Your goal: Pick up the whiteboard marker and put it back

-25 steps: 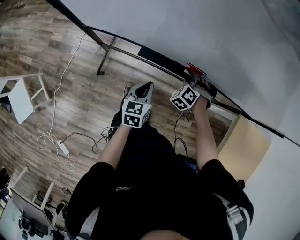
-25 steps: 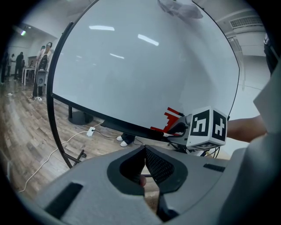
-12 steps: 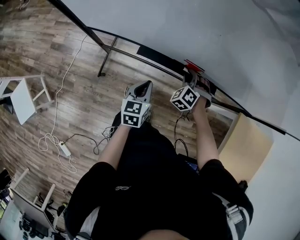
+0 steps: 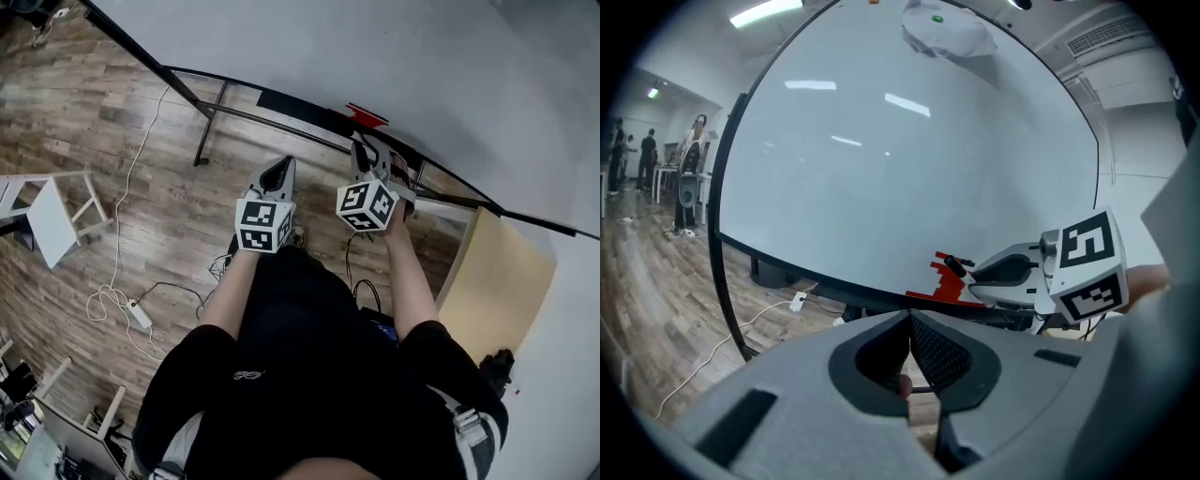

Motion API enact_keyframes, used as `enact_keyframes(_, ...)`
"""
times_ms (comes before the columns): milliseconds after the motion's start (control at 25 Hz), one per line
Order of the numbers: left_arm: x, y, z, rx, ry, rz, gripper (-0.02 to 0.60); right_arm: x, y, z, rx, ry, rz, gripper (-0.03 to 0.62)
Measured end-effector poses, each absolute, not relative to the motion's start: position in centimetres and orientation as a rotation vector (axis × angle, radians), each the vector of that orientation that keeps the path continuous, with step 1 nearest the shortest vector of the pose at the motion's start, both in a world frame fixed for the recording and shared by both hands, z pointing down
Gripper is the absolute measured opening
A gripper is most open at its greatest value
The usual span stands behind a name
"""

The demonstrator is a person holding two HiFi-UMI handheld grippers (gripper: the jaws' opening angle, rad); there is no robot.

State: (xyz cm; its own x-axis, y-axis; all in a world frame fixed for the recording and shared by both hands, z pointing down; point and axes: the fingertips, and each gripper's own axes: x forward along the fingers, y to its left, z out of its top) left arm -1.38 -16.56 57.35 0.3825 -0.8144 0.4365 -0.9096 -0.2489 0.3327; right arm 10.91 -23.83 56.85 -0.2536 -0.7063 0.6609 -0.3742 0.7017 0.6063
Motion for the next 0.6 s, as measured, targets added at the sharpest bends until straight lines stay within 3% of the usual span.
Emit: enact_keyframes(600,5.4,-12.5,47.6,2.335,-1.513,0.142,0.006,15.8,-15.1,44.1,1.342,-2.287,-0.127,0.054)
